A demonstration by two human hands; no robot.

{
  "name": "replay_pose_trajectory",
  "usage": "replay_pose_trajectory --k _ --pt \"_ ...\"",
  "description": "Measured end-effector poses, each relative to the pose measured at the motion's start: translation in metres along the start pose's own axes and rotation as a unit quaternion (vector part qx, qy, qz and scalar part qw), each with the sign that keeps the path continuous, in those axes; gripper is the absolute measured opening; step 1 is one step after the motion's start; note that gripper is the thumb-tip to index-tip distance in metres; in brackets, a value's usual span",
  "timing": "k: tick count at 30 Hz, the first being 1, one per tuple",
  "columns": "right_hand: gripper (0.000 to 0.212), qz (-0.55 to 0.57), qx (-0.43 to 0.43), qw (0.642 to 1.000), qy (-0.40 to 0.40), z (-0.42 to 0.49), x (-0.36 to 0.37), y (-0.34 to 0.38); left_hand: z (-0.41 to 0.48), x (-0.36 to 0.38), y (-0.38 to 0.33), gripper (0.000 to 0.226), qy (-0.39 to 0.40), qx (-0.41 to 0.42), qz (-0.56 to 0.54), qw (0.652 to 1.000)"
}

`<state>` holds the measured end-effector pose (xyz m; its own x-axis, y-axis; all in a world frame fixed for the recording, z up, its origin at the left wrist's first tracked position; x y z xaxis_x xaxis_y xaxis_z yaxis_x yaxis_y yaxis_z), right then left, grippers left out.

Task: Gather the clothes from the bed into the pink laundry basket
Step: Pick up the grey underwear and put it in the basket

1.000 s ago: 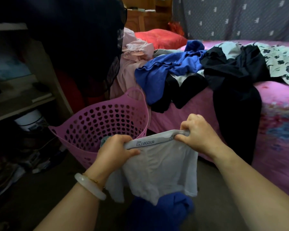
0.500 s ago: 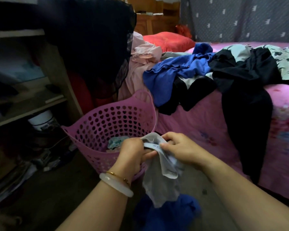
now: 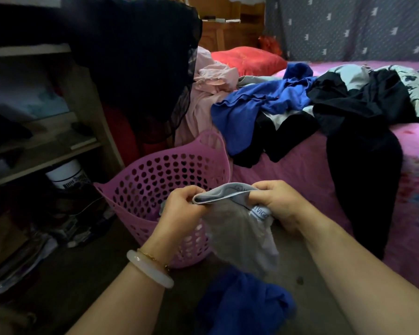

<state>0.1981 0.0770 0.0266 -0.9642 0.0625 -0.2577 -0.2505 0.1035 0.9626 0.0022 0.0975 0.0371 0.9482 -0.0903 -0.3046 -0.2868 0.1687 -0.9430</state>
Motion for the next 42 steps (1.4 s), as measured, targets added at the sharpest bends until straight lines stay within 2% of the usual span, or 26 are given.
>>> replay_pose_trajectory --k 1,3,5,7,9,10,12,15,17,19,20,22,24,25,27,30,32,33,35,37,39,40,42 --pt "0.008 0.042 0.018 0.999 0.021 0.0 0.001 -0.001 0.0 0.003 -0.002 0.004 0.013 0.008 -0.04 0.999" --pt "0.027 0.122 0.045 0.99 0.057 0.003 0.003 -0.005 -0.001 0.007 -0.001 0.02 0.049 -0.001 -0.142 0.989" --pt "0.038 0.186 0.077 0.976 0.087 0.005 0.007 -0.01 -0.002 0.016 0.006 0.036 0.121 -0.025 -0.227 0.966" --pt "0.036 0.232 0.115 0.96 0.107 0.004 0.01 -0.021 -0.013 0.03 0.02 0.038 0.191 -0.075 -0.183 0.962" --pt "0.026 0.259 0.137 0.946 0.137 0.002 0.014 -0.025 -0.029 0.043 0.036 0.025 0.232 -0.132 -0.104 0.958" --pt "0.022 0.28 0.14 0.939 0.146 0.001 0.014 -0.024 -0.034 0.046 0.04 0.022 0.234 -0.16 -0.108 0.953" --pt "0.026 0.349 0.149 0.917 0.125 0.003 0.01 -0.025 -0.034 0.047 0.04 0.03 0.198 -0.215 -0.228 0.929" --pt "0.078 0.43 0.219 0.871 0.091 0.004 0.011 -0.051 -0.02 0.038 0.042 0.035 0.105 -0.287 -0.416 0.857" --pt "0.095 0.395 0.252 0.871 0.146 -0.007 0.028 -0.062 -0.021 0.039 0.048 0.038 0.084 -0.347 -0.445 0.822" --pt "0.097 0.344 0.236 0.891 0.179 -0.01 0.04 -0.063 -0.023 0.04 0.055 0.047 0.076 -0.381 -0.439 0.81" --pt "0.095 0.332 0.215 0.905 0.16 -0.006 0.038 -0.061 -0.023 0.039 0.058 0.048 0.068 -0.386 -0.427 0.815" --pt "0.071 0.318 0.142 0.933 0.088 0.007 0.023 -0.047 -0.021 0.033 0.059 0.046 0.055 -0.376 -0.402 0.833" --pt "0.053 0.265 0.072 0.958 0.083 0.01 0.013 -0.028 -0.014 0.022 0.058 0.041 0.057 -0.336 -0.345 0.875" --pt "0.051 0.197 0.041 0.975 0.093 0.009 0.012 -0.022 -0.009 0.017 0.06 0.041 0.065 -0.311 -0.306 0.897" --pt "0.06 -0.032 -0.025 0.996 0.085 0.007 0.008 -0.012 -0.001 0.004 0.056 0.053 0.071 -0.255 -0.206 0.942" --pt "0.07 -0.308 -0.091 0.947 0.012 0.01 0.004 -0.003 0.008 -0.013 0.038 0.079 0.035 -0.15 -0.073 0.985" --pt "0.054 -0.393 -0.137 0.908 -0.05 0.011 0.005 0.003 0.01 -0.014 0.023 0.091 0.04 -0.077 0.003 0.996" --pt "0.045 -0.408 -0.158 0.896 -0.077 0.011 0.005 0.006 0.009 -0.012 0.019 0.083 0.039 -0.039 0.077 0.996" --pt "0.032 -0.404 -0.185 0.887 -0.125 0.014 0.002 0.008 0.01 -0.013 0.015 0.052 0.002 0.031 0.225 0.974" --pt "0.021 -0.376 -0.2 0.89 -0.159 0.019 -0.002 0.012 0.011 -0.024 0.01 0.023 -0.066 0.062 0.279 0.956" --pt "0.006 -0.35 -0.207 0.898 -0.17 0.02 -0.005 0.02 0.015 -0.04 0.007 0.004 -0.113 0.069 0.253 0.958" --pt "0.005 -0.326 -0.205 0.907 -0.171 0.021 -0.005 0.024 0.019 -0.048 0.008 0.005 -0.124 0.066 0.218 0.966" --pt "0.018 -0.265 -0.181 0.931 -0.171 0.026 0.0 0.028 0.026 -0.062 0.014 0.011 -0.145 0.034 0.104 0.983"
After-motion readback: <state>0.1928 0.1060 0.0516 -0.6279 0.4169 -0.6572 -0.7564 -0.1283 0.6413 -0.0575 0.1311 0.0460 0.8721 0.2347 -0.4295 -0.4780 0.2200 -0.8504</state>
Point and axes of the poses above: each hand's wrist, its own z-axis towards the middle knuckle, its own x-axis out of the palm, y = z × x, the point moved 7 cm from there along z, towards the middle knuckle, and after that the axes turned 5 degrees about -z, right-handed, at the moved point
